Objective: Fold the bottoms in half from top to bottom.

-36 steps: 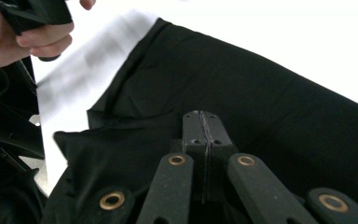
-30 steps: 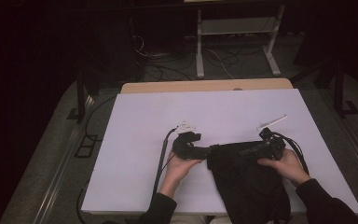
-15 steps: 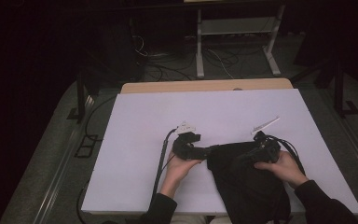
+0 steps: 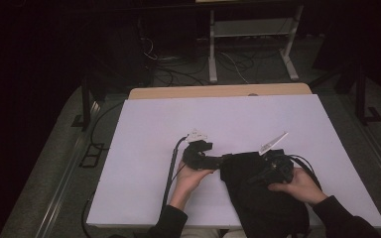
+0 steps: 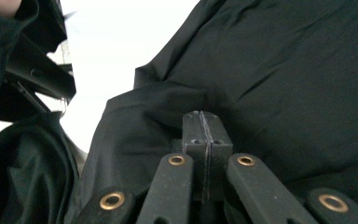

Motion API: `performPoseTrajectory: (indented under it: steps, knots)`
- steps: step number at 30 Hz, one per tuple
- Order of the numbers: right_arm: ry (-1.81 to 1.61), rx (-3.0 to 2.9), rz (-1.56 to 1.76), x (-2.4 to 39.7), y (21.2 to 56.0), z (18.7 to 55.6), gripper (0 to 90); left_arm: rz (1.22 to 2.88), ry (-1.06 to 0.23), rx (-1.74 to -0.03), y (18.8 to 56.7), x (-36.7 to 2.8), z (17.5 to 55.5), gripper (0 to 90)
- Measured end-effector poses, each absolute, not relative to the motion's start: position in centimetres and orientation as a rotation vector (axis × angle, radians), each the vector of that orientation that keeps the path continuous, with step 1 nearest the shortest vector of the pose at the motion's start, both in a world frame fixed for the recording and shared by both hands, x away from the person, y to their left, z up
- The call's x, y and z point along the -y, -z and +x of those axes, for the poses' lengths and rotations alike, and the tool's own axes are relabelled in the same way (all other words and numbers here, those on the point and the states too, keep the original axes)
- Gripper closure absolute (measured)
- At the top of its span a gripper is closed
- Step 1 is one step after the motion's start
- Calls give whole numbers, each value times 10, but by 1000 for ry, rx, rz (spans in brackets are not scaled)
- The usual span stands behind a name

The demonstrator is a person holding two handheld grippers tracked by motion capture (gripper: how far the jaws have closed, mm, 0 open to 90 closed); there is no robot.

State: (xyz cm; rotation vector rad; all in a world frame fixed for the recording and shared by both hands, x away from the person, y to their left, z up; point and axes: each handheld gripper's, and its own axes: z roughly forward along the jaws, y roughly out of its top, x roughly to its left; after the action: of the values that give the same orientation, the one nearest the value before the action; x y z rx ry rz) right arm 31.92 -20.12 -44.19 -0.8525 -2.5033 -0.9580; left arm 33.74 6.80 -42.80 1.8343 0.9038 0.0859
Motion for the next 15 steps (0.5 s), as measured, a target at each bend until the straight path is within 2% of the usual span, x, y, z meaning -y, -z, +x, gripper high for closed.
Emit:
performPoseTrajectory:
  steps: [15]
  knots:
    - [906,2477,-756,199,447,290,885,1840,-84,-908,430,-66,339,101]
